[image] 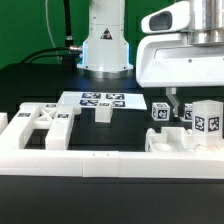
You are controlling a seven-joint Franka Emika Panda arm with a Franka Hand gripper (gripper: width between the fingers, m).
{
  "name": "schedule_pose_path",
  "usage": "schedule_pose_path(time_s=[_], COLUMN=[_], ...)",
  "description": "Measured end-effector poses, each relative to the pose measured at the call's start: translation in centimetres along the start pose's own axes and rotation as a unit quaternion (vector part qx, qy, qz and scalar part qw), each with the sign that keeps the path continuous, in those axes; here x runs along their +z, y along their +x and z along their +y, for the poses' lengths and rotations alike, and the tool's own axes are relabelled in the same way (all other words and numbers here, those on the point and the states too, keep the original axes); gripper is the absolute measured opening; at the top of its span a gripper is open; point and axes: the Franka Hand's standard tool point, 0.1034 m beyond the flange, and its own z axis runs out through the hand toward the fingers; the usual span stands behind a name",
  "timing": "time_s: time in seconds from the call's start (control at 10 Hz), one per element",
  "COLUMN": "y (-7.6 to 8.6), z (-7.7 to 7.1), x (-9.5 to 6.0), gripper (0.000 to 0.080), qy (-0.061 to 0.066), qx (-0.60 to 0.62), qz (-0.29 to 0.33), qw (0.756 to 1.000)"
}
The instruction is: Assemble chair
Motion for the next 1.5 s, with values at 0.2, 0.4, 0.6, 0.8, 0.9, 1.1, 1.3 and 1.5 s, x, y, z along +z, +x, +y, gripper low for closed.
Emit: schedule_pose_path(time_s=[0.2, 0.4, 0.6, 0.8, 0.9, 1.1, 1.3, 1.5], y=[0.07, 0.1, 0.24, 0.23, 0.23, 0.24, 0.19, 0.2], z=[0.18, 0.02, -0.02, 0.0, -0.01, -0.16, -0.58, -0.6], x=[-0.22, -0.4, -0.56, -0.54, -0.54, -0.49, -0.42, -0.37], gripper=[0.0648, 0.0648, 0.0524, 0.0286, 0.0286, 0.0286, 0.0286, 0.0287], qy=[-0.009, -0.016, -0.018, -0.018, -0.018, -0.017, -0.022, -0.018], qx=[-0.112, -0.188, -0.23, -0.23, -0.223, -0.173, -0.038, 0.088], qz=[-0.013, -0.017, -0.02, -0.021, -0.021, -0.015, -0.004, 0.012], qw=[0.994, 0.982, 0.973, 0.973, 0.974, 0.985, 0.999, 0.996])
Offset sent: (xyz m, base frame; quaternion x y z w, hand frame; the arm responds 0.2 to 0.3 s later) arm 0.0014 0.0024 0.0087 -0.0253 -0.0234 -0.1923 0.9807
